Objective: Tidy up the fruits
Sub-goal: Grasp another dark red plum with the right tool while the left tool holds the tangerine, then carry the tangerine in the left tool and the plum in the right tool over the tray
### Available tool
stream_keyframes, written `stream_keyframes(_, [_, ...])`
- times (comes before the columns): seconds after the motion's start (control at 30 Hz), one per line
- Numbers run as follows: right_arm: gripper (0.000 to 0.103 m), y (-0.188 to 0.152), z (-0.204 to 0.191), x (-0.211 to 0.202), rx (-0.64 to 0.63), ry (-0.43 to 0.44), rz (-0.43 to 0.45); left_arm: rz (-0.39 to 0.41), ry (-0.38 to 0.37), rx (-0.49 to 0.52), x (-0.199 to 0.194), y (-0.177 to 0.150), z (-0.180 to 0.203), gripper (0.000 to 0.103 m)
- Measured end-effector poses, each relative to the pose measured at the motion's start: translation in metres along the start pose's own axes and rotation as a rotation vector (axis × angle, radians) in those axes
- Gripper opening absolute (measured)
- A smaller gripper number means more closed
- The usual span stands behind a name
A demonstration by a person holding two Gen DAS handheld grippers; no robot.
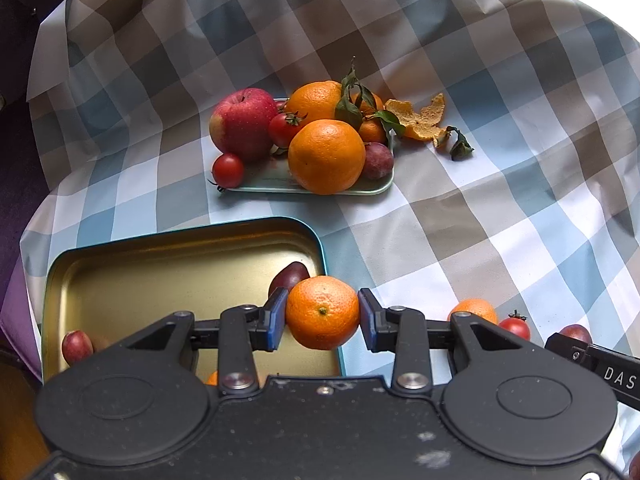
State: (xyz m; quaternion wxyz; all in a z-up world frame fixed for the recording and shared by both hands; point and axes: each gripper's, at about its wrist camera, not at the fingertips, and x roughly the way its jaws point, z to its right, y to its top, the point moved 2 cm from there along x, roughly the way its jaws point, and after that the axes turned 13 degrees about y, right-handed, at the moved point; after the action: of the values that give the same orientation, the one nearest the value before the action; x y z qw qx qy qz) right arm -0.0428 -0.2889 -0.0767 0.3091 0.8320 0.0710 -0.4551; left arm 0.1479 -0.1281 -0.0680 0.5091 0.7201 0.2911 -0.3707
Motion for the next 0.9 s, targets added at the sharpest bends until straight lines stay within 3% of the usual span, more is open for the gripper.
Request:
stream_keyframes(0.53, [0.047,-0.007,-0.048,0.010,-0.095,0.045,-0.027,-0.055,0.047,-0.114,0.022,-0.001,-0.058,0.037])
stream_keyframes(0.9, [0.047,-0.019,-0.083,0.027,-0.164,0.108,-0.067,-0.111,0.141,-0.221,0.045,-0.004,-0.119,0.037])
